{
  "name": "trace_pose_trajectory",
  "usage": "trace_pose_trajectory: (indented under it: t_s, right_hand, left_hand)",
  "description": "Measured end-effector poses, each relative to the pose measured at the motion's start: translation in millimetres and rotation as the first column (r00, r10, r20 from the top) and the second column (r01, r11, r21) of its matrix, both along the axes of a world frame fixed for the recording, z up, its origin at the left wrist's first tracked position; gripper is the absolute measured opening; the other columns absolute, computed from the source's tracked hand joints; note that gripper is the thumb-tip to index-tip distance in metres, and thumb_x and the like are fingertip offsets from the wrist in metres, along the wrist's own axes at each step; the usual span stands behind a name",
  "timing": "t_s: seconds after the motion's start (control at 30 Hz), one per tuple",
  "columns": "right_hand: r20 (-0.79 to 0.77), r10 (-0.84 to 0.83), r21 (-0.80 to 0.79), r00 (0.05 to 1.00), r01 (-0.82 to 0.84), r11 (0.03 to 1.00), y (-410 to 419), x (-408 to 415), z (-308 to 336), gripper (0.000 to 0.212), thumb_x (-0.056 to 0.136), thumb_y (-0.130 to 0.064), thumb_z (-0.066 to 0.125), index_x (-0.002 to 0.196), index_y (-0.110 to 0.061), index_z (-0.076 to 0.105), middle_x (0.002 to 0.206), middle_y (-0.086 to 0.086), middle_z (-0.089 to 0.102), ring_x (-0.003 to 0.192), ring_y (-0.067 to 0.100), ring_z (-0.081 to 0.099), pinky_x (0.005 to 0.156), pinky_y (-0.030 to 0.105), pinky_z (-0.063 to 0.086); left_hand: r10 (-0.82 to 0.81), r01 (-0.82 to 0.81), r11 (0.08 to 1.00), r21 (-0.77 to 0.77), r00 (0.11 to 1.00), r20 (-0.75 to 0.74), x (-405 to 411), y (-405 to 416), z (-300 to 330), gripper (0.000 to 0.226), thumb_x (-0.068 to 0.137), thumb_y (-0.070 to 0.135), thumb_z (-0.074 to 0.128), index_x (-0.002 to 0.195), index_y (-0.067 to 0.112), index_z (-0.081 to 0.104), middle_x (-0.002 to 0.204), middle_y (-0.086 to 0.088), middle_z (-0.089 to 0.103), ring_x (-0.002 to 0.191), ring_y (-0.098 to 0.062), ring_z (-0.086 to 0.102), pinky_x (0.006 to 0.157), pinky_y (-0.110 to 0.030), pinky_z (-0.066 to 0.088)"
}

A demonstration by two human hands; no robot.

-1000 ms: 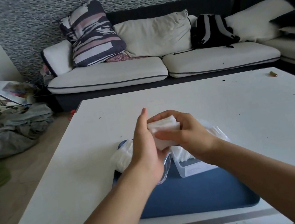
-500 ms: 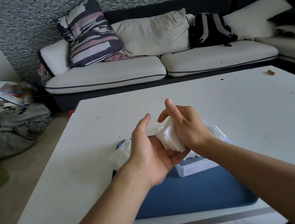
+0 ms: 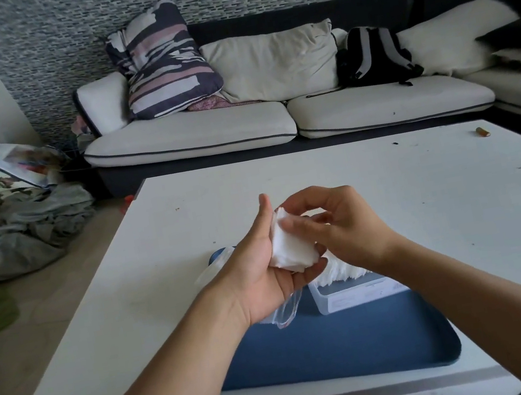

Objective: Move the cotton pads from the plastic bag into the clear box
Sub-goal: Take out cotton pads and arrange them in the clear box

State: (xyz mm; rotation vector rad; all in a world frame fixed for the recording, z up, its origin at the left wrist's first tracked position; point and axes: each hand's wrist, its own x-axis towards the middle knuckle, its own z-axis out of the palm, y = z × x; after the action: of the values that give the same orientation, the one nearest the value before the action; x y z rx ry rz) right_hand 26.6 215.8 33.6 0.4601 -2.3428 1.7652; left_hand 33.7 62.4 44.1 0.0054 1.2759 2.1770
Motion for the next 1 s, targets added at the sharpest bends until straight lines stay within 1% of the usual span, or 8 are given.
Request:
trace_pose_trajectory:
  t_s: [0.13,0.27,0.4,0.57,0.7,0.77,0.9,1.0]
  right_hand:
    - [-0.105,-0.029,-0.010,0.994,0.028,1.000,-2,3,1,0.011,0.087,-0.013,0.077,0.091,-0.023,0.079,0.093,-0.007,0.077,0.088,0.012,0.072,0.079,0.028,0.058]
    - [-0.135,-0.083,-0.012,0.987,0.082,0.997,-2,5,5,0.011,0.084,-0.011,0.079,0.086,-0.022,0.079,0.089,-0.010,0.078,0.079,0.004,0.070,0.076,0.024,0.054]
    - [-0.188,-0.025,-0.041,0.982,0.017,0.999,5,5,19,0.006,0.086,-0.007,0.075,0.087,-0.012,0.078,0.085,-0.005,0.078,0.079,0.008,0.072,0.075,0.025,0.058]
    - [0.037,0.227,-0.270,0.973,-0.209,0.940,28,12,39,0.016,0.081,-0.009,0.070,0.096,-0.004,0.070,0.078,0.008,0.073,0.073,0.019,0.067,0.066,0.028,0.057]
    - [0.119,0.205,-0.088,0.971,-0.195,0.977,20,16,36,0.040,0.077,-0.004,0.078,0.114,-0.013,0.066,0.074,0.013,0.076,0.067,0.023,0.066,0.068,0.034,0.057]
    - [0.111,0.163,-0.041,0.980,-0.159,0.986,13,16,33,0.040,0.078,-0.002,0.080,0.113,-0.016,0.066,0.076,0.014,0.077,0.065,0.027,0.064,0.065,0.041,0.054]
    - [0.071,0.106,-0.026,0.992,-0.104,0.994,11,14,31,0.036,0.077,-0.002,0.081,0.107,-0.016,0.068,0.075,0.011,0.077,0.066,0.018,0.069,0.066,0.030,0.058]
    - [0.050,0.064,0.001,0.997,-0.064,0.998,10,14,29,0.033,0.077,-0.004,0.082,0.104,-0.016,0.069,0.074,0.010,0.076,0.066,0.018,0.070,0.065,0.035,0.061]
  left_hand:
    - [0.016,-0.016,1.000,-0.017,1.000,0.004,-2,-1,-2,0.063,0.092,0.070,0.039,0.100,0.018,0.073,0.079,-0.008,0.072,0.069,-0.020,0.064,0.069,-0.032,0.057]
    - [0.028,-0.028,1.000,-0.005,0.999,0.039,-3,-1,-3,0.070,0.092,0.071,0.041,0.077,0.015,0.081,0.076,-0.010,0.070,0.067,-0.021,0.066,0.075,-0.035,0.057]
    - [0.057,-0.060,0.998,0.024,0.993,0.103,-4,-3,-4,0.073,0.091,0.072,0.044,0.100,0.005,0.071,0.083,-0.014,0.070,0.068,-0.023,0.067,0.068,-0.035,0.059]
    - [0.022,-0.019,1.000,-0.020,0.988,0.152,-1,-8,5,0.079,0.093,0.075,0.032,0.102,0.006,0.069,0.080,-0.016,0.072,0.063,-0.027,0.066,0.058,-0.032,0.057]
    - [-0.038,0.052,0.993,-0.107,0.991,0.128,3,-5,3,0.081,0.093,0.077,0.026,0.109,0.010,0.070,0.093,-0.015,0.073,0.076,-0.026,0.069,0.072,-0.038,0.054]
    - [-0.053,0.067,0.991,-0.115,0.991,0.122,4,-3,2,0.081,0.093,0.076,0.027,0.112,0.010,0.070,0.098,-0.019,0.071,0.076,-0.027,0.067,0.073,-0.040,0.054]
    - [-0.073,0.081,0.994,-0.068,0.991,0.111,6,-1,2,0.076,0.096,0.072,0.029,0.113,0.009,0.069,0.096,-0.021,0.070,0.071,-0.029,0.065,0.068,-0.038,0.057]
    - [-0.076,0.082,0.995,-0.062,0.993,0.089,6,-1,0,0.075,0.096,0.070,0.030,0.117,0.009,0.068,0.098,-0.020,0.069,0.072,-0.028,0.066,0.068,-0.038,0.059]
